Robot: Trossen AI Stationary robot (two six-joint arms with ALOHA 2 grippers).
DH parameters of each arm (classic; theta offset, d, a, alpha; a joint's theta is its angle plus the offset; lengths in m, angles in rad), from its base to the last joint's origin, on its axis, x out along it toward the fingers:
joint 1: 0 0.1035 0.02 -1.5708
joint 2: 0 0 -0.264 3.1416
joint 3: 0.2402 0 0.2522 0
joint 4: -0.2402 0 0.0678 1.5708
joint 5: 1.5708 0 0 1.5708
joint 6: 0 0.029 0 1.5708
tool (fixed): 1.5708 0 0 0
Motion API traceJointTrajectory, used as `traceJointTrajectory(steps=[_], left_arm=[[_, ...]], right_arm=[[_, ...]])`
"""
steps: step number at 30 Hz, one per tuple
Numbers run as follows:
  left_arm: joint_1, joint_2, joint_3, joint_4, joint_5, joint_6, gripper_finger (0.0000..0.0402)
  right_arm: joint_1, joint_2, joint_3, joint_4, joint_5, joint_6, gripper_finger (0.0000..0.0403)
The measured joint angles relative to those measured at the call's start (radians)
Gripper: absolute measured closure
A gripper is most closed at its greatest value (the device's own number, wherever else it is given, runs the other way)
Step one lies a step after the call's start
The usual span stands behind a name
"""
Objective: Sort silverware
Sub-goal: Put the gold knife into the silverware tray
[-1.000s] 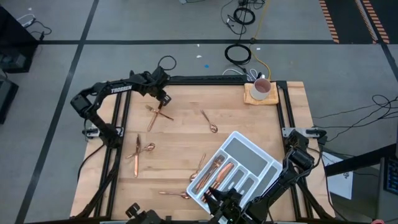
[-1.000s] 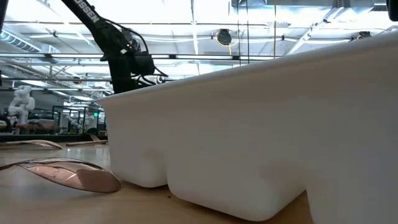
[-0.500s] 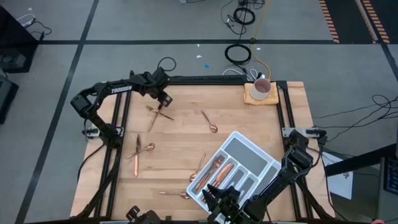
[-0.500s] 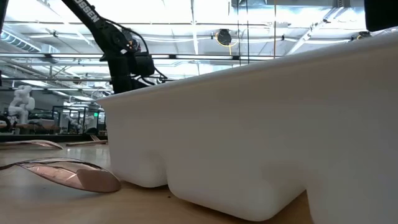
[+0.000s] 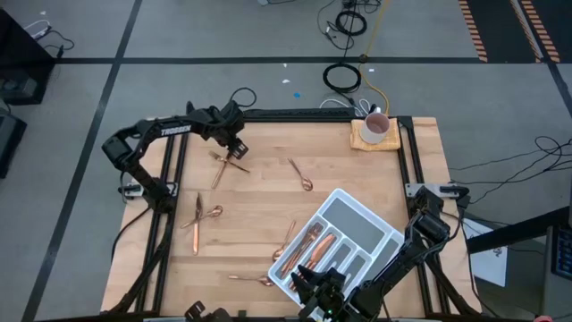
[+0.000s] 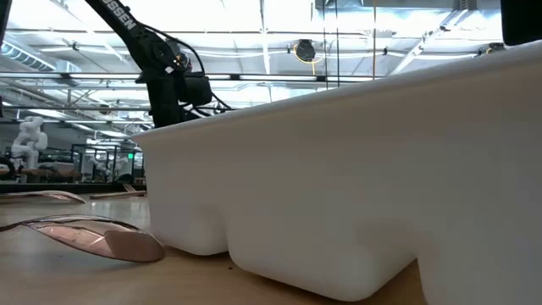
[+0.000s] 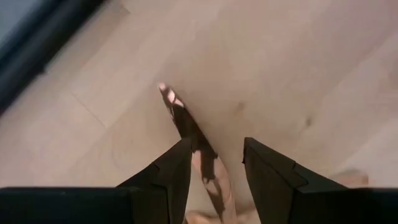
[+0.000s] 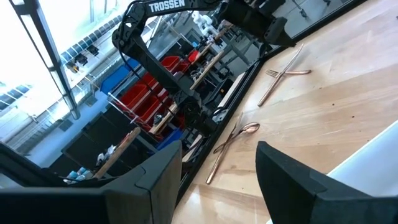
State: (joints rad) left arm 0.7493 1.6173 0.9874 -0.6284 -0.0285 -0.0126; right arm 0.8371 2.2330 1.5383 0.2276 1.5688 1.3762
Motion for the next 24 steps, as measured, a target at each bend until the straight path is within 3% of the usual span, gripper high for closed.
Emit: traceJointTrajectory(steps=[5, 24], left_arm=[[-0.026, 0.000, 0.000, -0.046, -0.052, 0.027, 0.0246], [-0.035, 0.000, -0.106, -0.022, -0.047, -0.057, 0.0246]], right_arm=[[0.000, 0.000, 0.000, -0.003, 0.000, 0.000, 0.0211], [0.003, 0.000, 0.000, -0.003, -0.004, 0.000, 0.0211]])
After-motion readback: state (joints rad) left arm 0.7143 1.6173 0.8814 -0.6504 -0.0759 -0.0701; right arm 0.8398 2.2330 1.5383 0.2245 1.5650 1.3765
